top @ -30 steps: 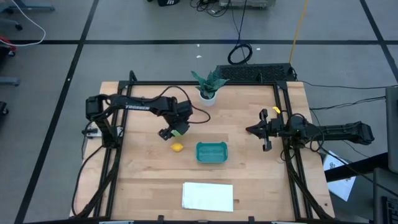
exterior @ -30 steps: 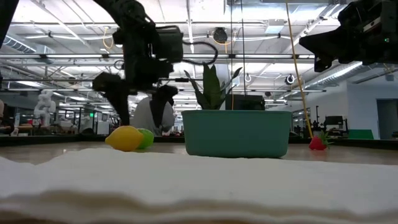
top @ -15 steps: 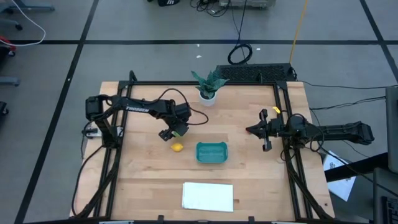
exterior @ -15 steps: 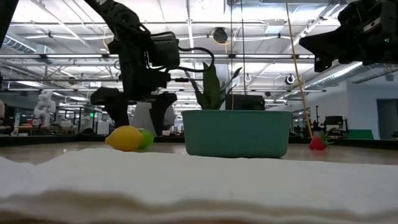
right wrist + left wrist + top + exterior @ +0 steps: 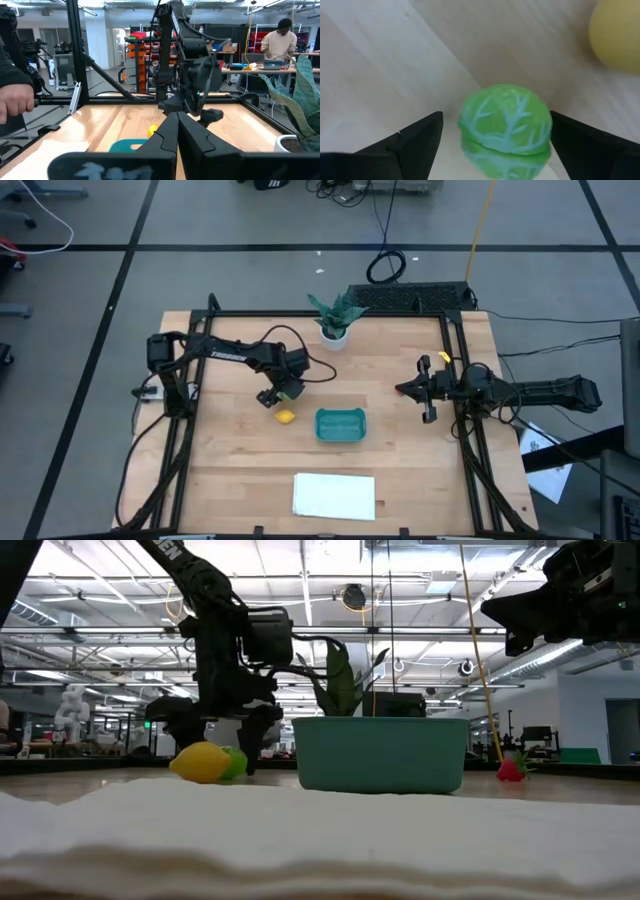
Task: Pick and placing Produce into tupperware
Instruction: Put the fruits and the vegetables into the bin
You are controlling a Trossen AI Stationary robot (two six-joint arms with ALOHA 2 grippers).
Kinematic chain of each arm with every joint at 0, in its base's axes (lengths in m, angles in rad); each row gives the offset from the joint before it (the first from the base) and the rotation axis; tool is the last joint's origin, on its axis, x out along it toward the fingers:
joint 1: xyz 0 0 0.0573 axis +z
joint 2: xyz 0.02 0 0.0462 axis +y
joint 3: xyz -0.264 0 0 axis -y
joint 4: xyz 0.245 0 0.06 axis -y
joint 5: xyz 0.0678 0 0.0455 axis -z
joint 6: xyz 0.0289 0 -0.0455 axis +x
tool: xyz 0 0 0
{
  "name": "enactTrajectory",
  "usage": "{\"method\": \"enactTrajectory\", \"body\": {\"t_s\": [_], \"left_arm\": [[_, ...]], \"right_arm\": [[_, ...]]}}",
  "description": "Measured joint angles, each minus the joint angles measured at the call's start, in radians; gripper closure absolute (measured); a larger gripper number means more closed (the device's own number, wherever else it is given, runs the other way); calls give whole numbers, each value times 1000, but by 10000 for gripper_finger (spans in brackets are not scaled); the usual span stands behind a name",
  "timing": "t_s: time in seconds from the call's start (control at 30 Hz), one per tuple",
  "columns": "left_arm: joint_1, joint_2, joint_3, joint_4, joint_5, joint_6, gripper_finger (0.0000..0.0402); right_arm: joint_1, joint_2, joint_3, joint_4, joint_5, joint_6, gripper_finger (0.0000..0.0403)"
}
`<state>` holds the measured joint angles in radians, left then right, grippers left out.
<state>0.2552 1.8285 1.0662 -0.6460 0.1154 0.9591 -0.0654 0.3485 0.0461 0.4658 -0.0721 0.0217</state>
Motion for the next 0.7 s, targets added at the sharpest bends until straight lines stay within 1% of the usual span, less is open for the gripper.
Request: {"method": "enactTrajectory", "body": {"t_s": [0.23,0.3,0.4,0.7], "left_arm": [[0,5,1,0,-2,1,44],[0,5,2,0,-2,1,50],[0,6,2,-3,-1,4,72],[-2,8,-1,-12,0,7,167]], "right_arm": [[0,0,0,0,0,-7,403],[0,0,0,1,0,-7,403],[0,0,0,0,0,-7,403],[0,0,0,1,0,-7,403]]}}
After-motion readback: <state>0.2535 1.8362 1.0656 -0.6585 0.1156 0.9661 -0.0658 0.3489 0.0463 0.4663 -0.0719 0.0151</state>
